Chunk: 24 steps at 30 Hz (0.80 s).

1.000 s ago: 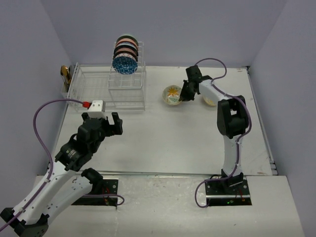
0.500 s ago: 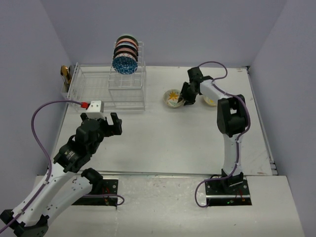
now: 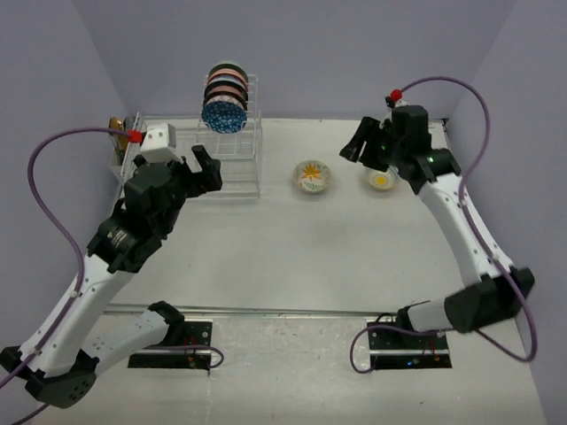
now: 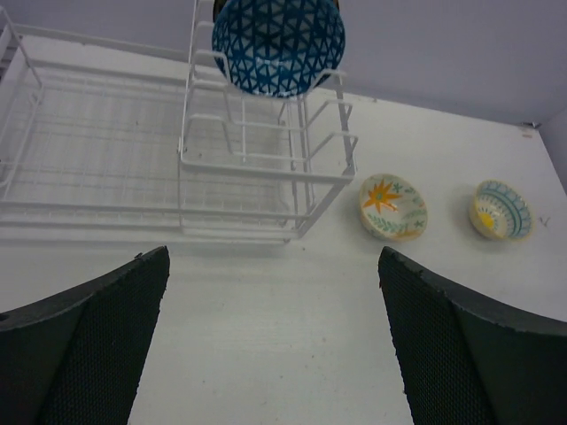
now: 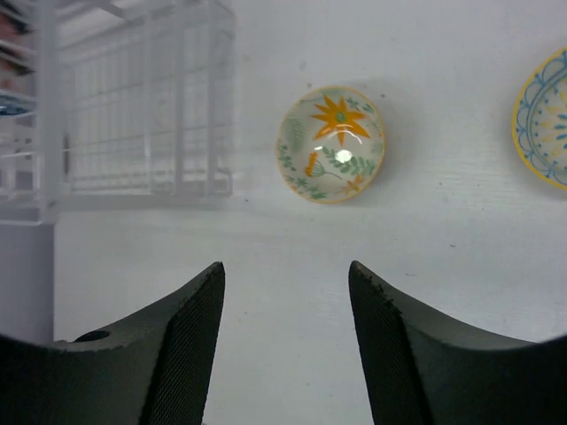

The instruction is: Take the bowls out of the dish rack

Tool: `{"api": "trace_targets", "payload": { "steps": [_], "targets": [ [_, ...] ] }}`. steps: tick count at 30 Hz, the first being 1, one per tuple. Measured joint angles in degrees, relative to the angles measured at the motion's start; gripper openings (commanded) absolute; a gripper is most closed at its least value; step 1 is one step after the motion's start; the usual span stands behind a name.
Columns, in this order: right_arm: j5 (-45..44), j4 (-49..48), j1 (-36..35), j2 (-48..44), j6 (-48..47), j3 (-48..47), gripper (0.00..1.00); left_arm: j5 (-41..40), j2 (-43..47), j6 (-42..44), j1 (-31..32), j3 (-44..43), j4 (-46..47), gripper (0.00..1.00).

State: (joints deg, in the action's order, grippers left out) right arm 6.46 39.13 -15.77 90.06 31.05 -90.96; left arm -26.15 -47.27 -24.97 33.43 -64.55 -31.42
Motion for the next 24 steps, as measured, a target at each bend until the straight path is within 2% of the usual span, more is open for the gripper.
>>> {"api": "trace_targets", "payload": {
  "steps": [2,6,9,12,15,17,20,24],
  "targets": [
    [2.4,-2.9,0.1,-12.7,-0.5,7.6,0.64,-1.2,-6.5,-0.2,-0.8,-6.2,1.1,1.00],
    [8.6,-7.9,0.1,-27.1,-1.2,18.1,0.66,-0.5,-18.0,-1.0,-5.3,-13.8,4.3,1.00],
    [11.5,-10.2,0.0,-34.5,-1.5,26.8,0.68,4.4,-27.6,-1.3,-11.8,-21.0,5.4,1.00],
    [13.3,-10.2,0.1,-37.2,-1.7,31.9,0.68,7.1,-33.2,1.6,-14.7,-23.9,8.7,1.00],
    [14.9,-10.1,0.1,-38.9,-1.7,35.0,0.68,8.9,-34.6,6.8,-15.0,-23.9,11.0,1.00],
    [15.9,-10.4,0.1,-40.3,-1.7,36.0,0.68,10.1,-34.6,7.4,-15.5,-24.0,12.1,1.00],
    [17.3,-11.6,0.1,-41.9,-1.7,36.5,0.68,13.9,-34.5,3.7,-18.8,-24.1,12.5,1.00],
    [19.1,-13.4,0.1,-41.5,-1.6,36.5,0.68,21.6,-33.2,-9.5,-23.7,-19.7,16.4,1.00]
  ]
}}
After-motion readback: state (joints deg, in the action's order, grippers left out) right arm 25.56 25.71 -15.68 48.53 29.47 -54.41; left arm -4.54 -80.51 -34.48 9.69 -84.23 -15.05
